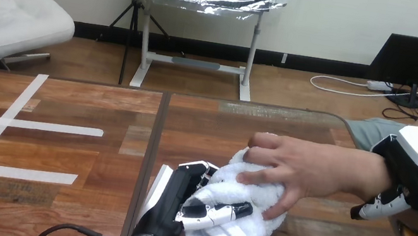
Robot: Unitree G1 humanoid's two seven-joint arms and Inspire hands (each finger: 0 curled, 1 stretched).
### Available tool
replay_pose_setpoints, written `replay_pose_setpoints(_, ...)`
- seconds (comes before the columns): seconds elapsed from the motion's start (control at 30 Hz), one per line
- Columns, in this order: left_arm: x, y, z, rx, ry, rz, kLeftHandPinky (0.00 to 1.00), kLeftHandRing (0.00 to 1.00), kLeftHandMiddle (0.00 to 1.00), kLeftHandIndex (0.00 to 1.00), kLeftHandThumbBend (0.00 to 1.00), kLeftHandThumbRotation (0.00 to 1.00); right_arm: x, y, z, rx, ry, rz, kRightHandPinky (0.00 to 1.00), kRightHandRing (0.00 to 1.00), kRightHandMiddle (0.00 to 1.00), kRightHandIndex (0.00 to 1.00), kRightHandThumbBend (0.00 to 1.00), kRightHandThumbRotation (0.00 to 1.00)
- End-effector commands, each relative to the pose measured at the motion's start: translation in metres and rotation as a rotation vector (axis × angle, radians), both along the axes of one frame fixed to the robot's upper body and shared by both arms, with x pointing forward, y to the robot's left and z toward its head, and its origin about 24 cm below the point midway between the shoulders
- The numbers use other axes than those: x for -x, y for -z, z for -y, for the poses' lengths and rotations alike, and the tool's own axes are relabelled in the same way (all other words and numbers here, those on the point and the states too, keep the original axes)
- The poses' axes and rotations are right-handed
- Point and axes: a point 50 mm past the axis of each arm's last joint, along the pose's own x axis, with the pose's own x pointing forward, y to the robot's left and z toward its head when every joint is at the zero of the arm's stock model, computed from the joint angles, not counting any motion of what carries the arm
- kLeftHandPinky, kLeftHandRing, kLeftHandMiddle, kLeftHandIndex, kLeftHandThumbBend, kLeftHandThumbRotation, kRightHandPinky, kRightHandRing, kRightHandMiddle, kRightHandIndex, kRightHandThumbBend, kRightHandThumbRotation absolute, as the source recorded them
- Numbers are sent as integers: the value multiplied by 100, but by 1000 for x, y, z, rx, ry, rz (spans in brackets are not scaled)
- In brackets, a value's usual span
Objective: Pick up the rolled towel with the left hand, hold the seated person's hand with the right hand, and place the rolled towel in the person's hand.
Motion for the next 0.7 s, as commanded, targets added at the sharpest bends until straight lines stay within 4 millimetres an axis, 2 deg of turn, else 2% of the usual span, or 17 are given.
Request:
replay_pose_setpoints(0.0,-28,-35,8,57,-5,157,27,34,42,49,63,26,-9,-39,-13,-30,-53,167,14,22,32,39,82,0)
replay_pose_setpoints(0.2,-28,-34,6,52,-5,151,27,34,42,50,61,25,-9,-39,-13,14,-48,157,20,29,40,47,85,0)
replay_pose_setpoints(0.67,-27,-32,2,17,10,154,29,36,44,50,62,24,-7,-38,-15,33,-59,166,47,59,66,71,89,0)
